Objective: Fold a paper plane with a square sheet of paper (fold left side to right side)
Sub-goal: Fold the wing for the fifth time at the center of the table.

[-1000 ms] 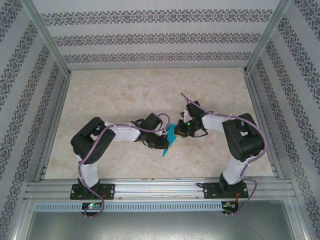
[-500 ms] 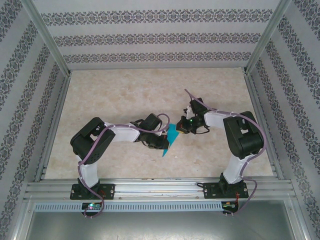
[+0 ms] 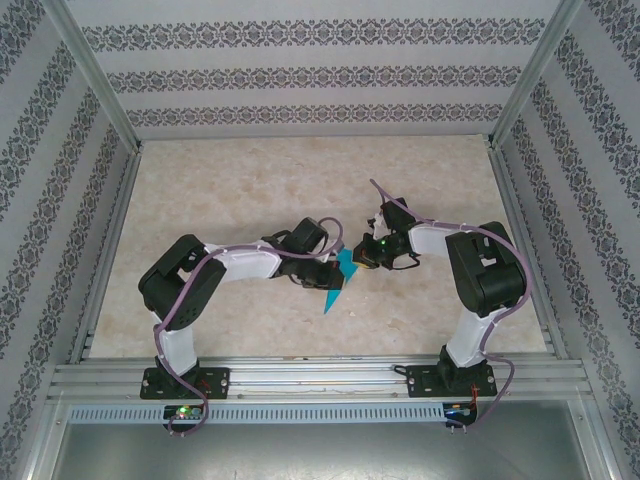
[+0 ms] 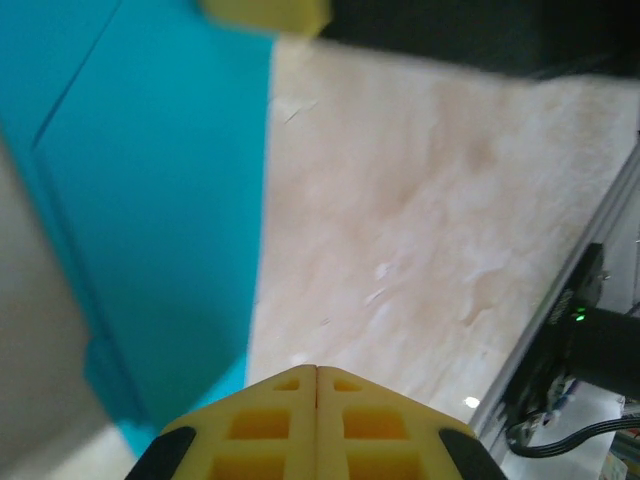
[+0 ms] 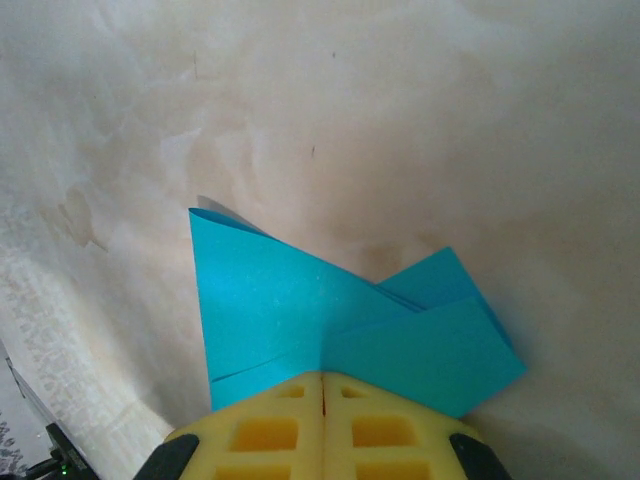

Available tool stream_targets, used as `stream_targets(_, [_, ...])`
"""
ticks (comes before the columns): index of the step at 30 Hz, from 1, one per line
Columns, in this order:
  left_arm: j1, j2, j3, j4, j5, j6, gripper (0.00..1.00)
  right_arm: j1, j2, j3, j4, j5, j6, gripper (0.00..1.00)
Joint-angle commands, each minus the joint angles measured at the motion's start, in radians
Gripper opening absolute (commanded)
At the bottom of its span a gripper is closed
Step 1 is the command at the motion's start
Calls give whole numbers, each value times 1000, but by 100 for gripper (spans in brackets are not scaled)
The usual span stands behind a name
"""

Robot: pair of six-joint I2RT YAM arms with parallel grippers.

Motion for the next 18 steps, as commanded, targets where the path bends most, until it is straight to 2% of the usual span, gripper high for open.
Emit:
stream_targets(1, [-3,47,52,-33,21,26,0,5,22,-49,-52,54,-4,0])
stream_targets(9, [6,125,107,-39,34,38,0,13,33,-53,-52,66,-1,0])
stream_targets(18, [-2,96,5,-31,50,52,0,5,45,-36,-91,99,-19,0])
